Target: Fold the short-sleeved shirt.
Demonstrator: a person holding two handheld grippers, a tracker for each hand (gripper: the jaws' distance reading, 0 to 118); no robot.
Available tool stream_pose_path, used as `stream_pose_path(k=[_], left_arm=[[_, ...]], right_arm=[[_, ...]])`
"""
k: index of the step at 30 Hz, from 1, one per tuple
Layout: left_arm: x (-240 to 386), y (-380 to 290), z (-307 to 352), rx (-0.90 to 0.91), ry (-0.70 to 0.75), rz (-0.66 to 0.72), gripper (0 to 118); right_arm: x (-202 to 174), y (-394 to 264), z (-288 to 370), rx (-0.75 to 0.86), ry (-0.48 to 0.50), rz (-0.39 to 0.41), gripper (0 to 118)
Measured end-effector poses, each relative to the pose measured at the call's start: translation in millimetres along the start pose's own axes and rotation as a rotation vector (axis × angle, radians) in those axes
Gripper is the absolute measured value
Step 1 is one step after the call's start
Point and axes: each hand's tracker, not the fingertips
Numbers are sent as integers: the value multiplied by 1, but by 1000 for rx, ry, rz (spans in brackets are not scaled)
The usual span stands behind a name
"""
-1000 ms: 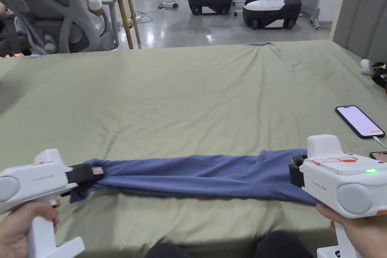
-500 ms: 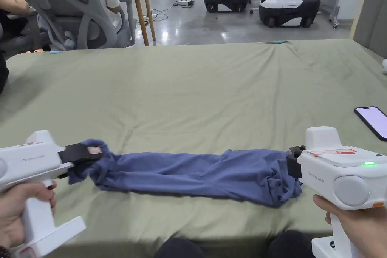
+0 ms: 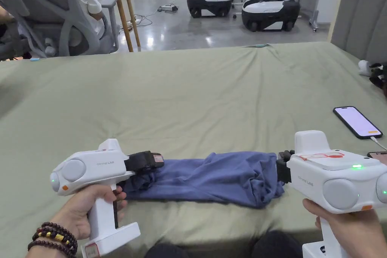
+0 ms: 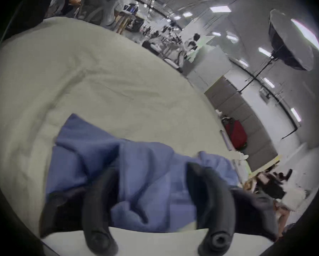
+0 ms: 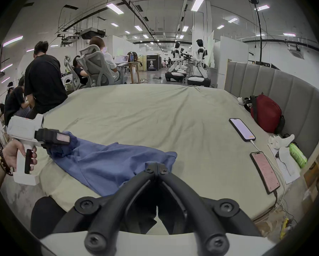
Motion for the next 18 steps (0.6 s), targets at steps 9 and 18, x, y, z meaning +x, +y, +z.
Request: stream_pose_path(k=[9, 18], left_arm=[[16, 23, 100, 196, 96, -147, 31], [-12, -2, 57, 44, 196, -121, 0]], right_arm=[[-8, -4, -5, -1, 40, -14, 0], [-15, -4, -6, -9, 68, -3, 0]])
